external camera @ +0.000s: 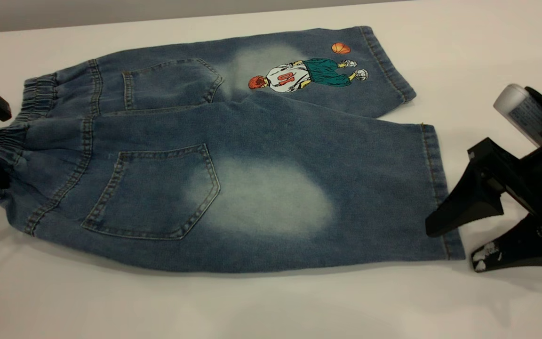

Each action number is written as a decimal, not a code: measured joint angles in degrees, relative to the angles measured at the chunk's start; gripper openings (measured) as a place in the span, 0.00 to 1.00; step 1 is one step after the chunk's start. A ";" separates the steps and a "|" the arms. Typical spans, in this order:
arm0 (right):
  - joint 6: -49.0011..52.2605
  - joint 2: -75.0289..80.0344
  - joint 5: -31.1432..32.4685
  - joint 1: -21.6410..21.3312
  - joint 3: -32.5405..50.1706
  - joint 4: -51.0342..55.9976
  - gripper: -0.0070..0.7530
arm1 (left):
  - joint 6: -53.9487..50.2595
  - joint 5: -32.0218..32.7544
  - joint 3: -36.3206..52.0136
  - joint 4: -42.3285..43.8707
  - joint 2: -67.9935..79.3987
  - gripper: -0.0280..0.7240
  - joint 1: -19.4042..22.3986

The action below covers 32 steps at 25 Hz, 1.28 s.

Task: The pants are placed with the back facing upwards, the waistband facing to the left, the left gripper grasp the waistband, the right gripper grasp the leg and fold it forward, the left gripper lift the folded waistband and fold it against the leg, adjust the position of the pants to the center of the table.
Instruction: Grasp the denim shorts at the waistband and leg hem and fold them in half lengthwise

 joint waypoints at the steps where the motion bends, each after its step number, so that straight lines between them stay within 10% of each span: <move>1: -0.12 0.00 -0.05 0.00 0.00 0.28 0.66 | 0.00 0.00 0.00 0.00 0.00 0.21 0.00; 23: -15.22 5.04 7.72 0.05 -0.63 11.07 0.63 | 0.45 -0.35 0.00 0.00 0.00 0.21 0.00; 32: -14.73 5.04 7.84 0.05 -0.63 10.97 0.27 | 0.51 0.23 0.00 0.00 0.00 0.21 0.00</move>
